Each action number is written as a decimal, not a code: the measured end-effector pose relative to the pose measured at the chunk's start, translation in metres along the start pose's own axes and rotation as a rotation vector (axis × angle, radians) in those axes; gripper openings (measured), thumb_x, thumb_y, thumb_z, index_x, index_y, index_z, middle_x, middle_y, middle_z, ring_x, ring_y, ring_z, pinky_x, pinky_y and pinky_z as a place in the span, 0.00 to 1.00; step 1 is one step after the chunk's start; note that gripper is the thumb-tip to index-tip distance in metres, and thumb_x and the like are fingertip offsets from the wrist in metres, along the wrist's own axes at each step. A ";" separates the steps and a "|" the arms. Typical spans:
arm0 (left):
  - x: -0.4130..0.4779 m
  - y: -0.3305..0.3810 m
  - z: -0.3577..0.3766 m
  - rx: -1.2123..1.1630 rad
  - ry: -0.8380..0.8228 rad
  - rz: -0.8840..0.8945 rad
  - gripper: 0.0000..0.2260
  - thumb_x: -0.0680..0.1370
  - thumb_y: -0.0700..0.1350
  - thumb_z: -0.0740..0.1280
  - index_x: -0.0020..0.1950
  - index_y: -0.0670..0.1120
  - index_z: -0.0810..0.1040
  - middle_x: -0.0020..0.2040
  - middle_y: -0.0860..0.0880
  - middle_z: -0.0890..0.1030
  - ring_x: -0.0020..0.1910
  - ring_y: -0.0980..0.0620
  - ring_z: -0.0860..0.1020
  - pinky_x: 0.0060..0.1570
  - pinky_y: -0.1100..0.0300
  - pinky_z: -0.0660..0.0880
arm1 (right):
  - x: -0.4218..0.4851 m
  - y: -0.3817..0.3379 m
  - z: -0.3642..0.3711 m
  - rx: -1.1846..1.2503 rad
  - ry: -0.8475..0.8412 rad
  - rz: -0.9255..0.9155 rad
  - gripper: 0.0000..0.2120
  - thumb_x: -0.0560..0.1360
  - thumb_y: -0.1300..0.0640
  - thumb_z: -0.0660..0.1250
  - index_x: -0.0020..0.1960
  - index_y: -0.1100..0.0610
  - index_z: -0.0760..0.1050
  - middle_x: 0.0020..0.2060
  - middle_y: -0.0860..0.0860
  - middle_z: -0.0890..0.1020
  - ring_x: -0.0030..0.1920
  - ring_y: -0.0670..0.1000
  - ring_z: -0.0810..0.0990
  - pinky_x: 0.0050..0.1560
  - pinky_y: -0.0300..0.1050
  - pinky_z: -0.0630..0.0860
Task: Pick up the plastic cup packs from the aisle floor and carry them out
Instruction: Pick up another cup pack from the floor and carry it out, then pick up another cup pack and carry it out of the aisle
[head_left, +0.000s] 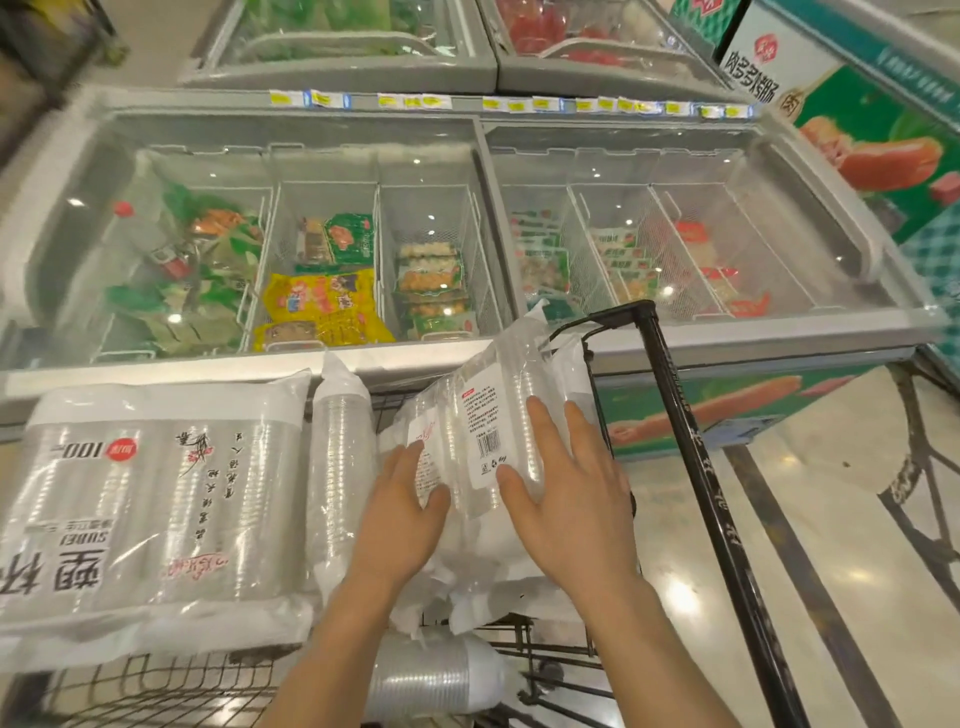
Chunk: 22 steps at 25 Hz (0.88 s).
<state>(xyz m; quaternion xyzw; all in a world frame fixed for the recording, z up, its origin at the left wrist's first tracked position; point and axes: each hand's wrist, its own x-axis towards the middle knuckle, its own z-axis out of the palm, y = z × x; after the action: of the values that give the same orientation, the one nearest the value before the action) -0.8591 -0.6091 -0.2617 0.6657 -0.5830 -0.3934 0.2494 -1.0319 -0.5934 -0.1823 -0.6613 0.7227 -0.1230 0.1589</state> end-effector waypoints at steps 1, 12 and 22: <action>-0.004 0.006 -0.012 0.041 0.033 0.044 0.27 0.77 0.54 0.61 0.76 0.49 0.65 0.73 0.49 0.70 0.72 0.48 0.66 0.71 0.46 0.65 | 0.000 -0.004 -0.006 0.002 0.002 -0.026 0.33 0.76 0.35 0.50 0.79 0.41 0.46 0.79 0.51 0.50 0.78 0.56 0.50 0.75 0.57 0.54; -0.095 0.040 -0.160 0.625 0.491 -0.001 0.35 0.73 0.68 0.46 0.77 0.56 0.63 0.78 0.48 0.62 0.78 0.44 0.56 0.74 0.42 0.49 | -0.013 -0.107 -0.050 0.017 0.054 -0.368 0.31 0.78 0.36 0.55 0.78 0.41 0.53 0.79 0.49 0.54 0.78 0.55 0.49 0.74 0.56 0.51; -0.263 -0.033 -0.333 0.756 0.798 -0.271 0.35 0.73 0.69 0.44 0.76 0.56 0.64 0.78 0.48 0.63 0.78 0.42 0.56 0.74 0.39 0.48 | -0.117 -0.320 -0.028 -0.004 0.067 -0.756 0.31 0.76 0.33 0.52 0.77 0.39 0.55 0.79 0.49 0.52 0.78 0.56 0.45 0.76 0.58 0.46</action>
<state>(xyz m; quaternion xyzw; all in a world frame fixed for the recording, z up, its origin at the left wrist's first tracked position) -0.5713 -0.3892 -0.0381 0.8748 -0.4530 0.0965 0.1420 -0.7406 -0.5079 -0.0246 -0.8772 0.4327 -0.1933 0.0772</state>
